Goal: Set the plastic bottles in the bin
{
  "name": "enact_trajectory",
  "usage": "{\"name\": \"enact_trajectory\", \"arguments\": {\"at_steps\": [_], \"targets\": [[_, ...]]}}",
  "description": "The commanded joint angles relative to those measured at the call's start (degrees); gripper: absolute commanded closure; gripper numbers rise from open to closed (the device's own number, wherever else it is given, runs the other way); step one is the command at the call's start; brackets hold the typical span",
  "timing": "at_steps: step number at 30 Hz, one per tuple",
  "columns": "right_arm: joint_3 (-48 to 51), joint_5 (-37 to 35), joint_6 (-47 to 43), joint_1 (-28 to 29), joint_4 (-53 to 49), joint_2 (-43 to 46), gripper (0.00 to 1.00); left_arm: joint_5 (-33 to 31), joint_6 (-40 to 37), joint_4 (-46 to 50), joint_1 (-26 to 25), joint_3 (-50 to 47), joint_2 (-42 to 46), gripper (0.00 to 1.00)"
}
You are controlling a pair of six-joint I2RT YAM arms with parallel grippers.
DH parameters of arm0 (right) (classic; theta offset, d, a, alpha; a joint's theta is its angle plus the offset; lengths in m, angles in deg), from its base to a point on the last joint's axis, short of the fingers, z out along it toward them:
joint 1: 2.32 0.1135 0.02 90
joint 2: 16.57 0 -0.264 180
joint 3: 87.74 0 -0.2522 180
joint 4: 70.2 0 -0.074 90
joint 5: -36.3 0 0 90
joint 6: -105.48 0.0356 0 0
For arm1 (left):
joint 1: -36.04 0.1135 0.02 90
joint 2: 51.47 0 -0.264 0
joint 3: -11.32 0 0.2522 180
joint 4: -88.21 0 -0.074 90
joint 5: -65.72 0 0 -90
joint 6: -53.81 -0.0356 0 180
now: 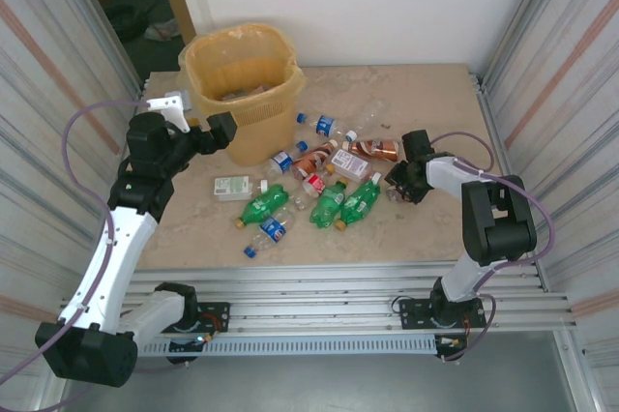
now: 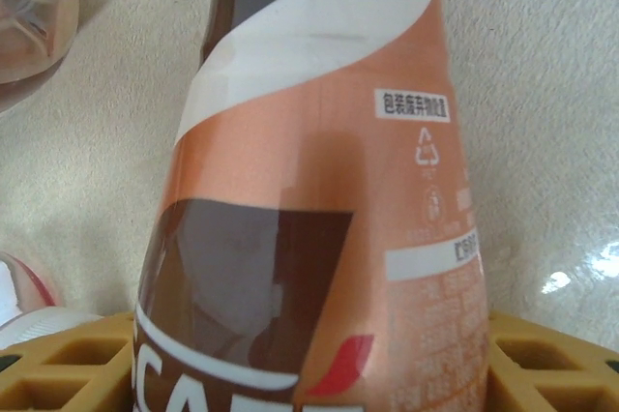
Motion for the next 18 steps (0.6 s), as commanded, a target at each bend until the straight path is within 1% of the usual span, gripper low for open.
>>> {"name": "enact_trajectory", "arguments": {"at_steps": [1,8,11,18], "targets": [[1.1,0.9,-0.3,0.2,0.4,1.5,0.43,-0.7,0.5,-1.7,0.0,-0.7,0.2,0.01],[1.5,-1.0,-1.8,0.6,-2.0,8.6,0.48,-0.5,0.9,-1.8,0.0,-0.6,0.1,0.01],[1.5,-1.6,-3.8,1.9,-1.9,12.9,0.48,0.2,1.3,-2.1,0.0,-0.6,0.1,0.01],[0.3,-5.3,-10.6,9.2,0.2,23.6,0.52,3.1,3.2,-4.1,-0.4,-0.1,-0.2,0.01]]}}
